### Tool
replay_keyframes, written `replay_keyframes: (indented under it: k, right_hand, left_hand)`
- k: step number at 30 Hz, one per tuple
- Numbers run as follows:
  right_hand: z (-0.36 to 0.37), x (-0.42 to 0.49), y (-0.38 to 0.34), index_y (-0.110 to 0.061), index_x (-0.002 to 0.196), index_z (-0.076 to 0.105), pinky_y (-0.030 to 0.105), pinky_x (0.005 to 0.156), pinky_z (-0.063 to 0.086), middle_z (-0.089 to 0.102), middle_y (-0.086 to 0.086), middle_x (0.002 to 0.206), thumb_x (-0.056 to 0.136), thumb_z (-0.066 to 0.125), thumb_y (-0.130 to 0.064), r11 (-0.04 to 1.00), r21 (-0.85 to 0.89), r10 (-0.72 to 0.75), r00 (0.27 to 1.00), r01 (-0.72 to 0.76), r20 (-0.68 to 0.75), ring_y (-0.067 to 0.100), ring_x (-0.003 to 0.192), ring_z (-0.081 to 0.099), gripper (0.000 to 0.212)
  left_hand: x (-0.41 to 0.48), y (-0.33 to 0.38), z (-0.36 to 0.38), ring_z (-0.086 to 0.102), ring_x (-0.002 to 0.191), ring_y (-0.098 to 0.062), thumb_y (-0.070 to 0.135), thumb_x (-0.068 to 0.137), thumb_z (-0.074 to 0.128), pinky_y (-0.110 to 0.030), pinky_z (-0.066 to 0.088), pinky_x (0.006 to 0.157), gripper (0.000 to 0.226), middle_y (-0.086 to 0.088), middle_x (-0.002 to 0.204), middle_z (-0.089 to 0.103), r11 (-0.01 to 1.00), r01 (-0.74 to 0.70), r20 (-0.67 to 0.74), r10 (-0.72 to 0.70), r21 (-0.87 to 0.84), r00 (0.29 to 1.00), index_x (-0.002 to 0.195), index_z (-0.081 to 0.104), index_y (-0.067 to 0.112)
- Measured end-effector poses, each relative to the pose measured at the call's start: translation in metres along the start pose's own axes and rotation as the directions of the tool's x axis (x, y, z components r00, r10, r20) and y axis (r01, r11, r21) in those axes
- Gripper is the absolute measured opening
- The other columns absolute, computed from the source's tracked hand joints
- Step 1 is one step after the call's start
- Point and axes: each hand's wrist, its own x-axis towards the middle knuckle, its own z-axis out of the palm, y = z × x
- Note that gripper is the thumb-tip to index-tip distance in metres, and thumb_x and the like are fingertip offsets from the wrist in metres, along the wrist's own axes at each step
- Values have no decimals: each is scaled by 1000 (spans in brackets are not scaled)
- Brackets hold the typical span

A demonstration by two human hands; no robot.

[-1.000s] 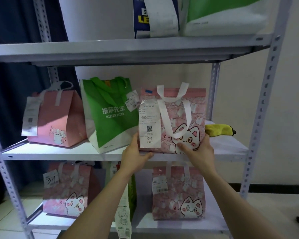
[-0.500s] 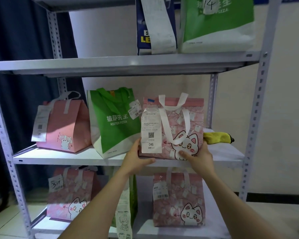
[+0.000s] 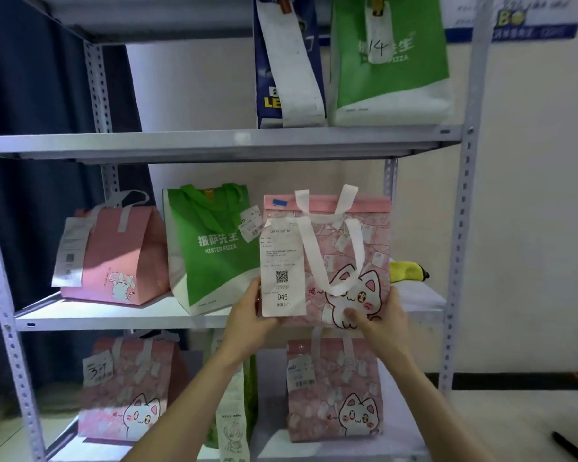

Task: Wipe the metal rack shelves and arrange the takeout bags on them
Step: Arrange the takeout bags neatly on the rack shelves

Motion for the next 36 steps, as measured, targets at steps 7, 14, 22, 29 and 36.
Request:
replay_keyframes:
  k: [7,14,22,29,36]
  right_hand:
    - [-18,-33,-88,-33,113,51,15,62,57,68,-20,97,79,91,-25,980,5,-196,970,199,-145,-10,88,68,54]
    - [-10,-29,-195,-37,119,50,8,65,53,68,-26,98,76,92,-36,922,7,-380,908,387,-177,-13,89,67,60]
    - [54,-32,-222,-31,117,51,10,65,55,68,-23,100,75,93,-32,916,51,-390,913,399,-122,-9,90,68,60]
    - [112,-45,-209,-32,116,47,6,66,51,66,-24,100,75,92,-38,925,16,-376,922,379,-90,-14,94,64,61]
    - [125,-44,-185,-25,117,49,31,71,63,66,-21,98,76,92,-32,933,-20,-359,928,359,-98,-3,89,68,60]
  left_hand:
    - [-7,41,-41,74,113,-2,28,76,100,-32,65,90,77,23,122,76,991,-132,-49,131,-18,990,138,57,46]
    - [-4,96,-123,75,112,0,29,72,103,-18,61,86,85,21,123,78,953,-294,-178,277,-76,944,144,57,38]
    - [-2,70,-186,74,115,-4,34,74,96,-44,66,93,83,19,125,77,959,-283,-242,269,-22,932,146,55,38]
    - [-9,24,-214,74,110,-4,38,71,94,-49,69,77,87,20,123,76,978,-208,-287,195,-17,938,147,52,44]
    - [-5,-8,-197,73,114,-2,29,78,97,-47,67,89,82,22,126,75,978,-210,-266,203,-1,943,147,53,37]
